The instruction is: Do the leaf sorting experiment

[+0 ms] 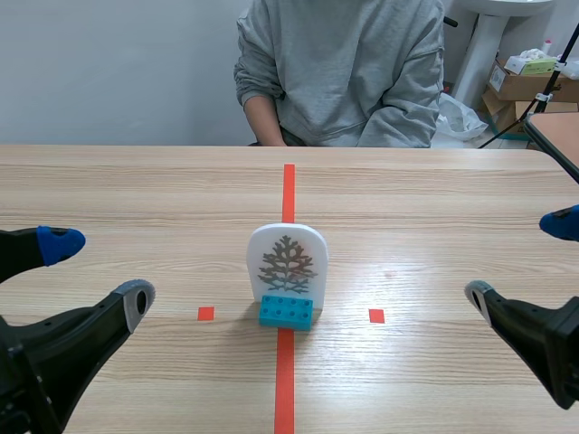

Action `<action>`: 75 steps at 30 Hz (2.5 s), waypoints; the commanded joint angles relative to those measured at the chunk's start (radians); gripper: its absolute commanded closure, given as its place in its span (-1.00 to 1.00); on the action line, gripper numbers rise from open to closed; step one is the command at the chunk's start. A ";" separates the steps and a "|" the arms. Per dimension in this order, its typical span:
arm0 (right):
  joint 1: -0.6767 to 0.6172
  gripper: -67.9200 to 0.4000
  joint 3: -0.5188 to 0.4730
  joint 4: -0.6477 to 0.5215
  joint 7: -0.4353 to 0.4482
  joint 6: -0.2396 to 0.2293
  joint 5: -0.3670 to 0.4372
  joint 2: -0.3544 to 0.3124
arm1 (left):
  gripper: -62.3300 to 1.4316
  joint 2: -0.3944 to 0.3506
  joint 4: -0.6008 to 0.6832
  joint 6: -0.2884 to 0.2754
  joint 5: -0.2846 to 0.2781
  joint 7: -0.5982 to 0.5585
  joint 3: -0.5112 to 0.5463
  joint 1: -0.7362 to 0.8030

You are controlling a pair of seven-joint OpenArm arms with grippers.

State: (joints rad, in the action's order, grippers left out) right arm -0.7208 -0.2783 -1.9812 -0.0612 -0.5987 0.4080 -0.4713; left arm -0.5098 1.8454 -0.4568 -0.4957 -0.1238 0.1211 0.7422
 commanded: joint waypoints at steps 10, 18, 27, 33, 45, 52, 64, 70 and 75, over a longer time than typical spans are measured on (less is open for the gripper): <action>0.009 -0.78 0.003 -0.001 0.015 0.000 0.011 -0.002 | -1.00 -0.003 0.006 -0.003 -0.009 -0.014 0.003 0.000; 0.009 -0.78 0.003 -0.001 0.015 0.000 0.011 -0.002 | -1.00 -0.003 0.006 -0.003 -0.009 -0.014 0.003 0.000; 0.009 -0.78 0.003 -0.001 0.015 0.000 0.011 -0.002 | -1.00 -0.003 0.006 -0.003 -0.009 -0.014 0.003 0.000; 0.009 -0.78 0.003 -0.001 0.015 0.000 0.011 -0.002 | -1.00 -0.004 0.006 -0.003 -0.010 -0.014 0.003 -0.003; 0.009 -0.78 0.003 -0.001 0.015 -0.003 0.011 -0.002 | -1.00 -0.082 -0.068 -0.003 -0.019 -0.014 -0.011 -0.132; 0.009 -0.78 0.003 -0.001 0.015 -0.003 0.011 -0.002 | -1.00 -0.178 -0.195 -0.013 -0.068 -0.016 -0.106 -0.274; 0.009 -0.78 0.003 -0.001 0.015 -0.003 0.011 -0.002 | -1.00 -0.240 -0.431 -0.063 -0.069 -0.073 -0.436 -0.587; 0.009 -0.78 0.003 -0.001 0.015 -0.003 0.011 -0.002 | -1.00 -0.209 -0.566 -0.063 -0.031 -0.121 -0.591 -0.749; 0.009 -0.78 0.003 -0.001 0.015 -0.003 0.011 -0.002 | -1.00 -0.158 -0.675 -0.063 0.034 -0.156 -0.702 -0.864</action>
State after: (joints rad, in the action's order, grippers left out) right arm -0.7208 -0.2783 -1.9812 -0.0612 -0.6025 0.4080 -0.4713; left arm -0.6804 1.1553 -0.5171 -0.4644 -0.2600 -0.5823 -0.1169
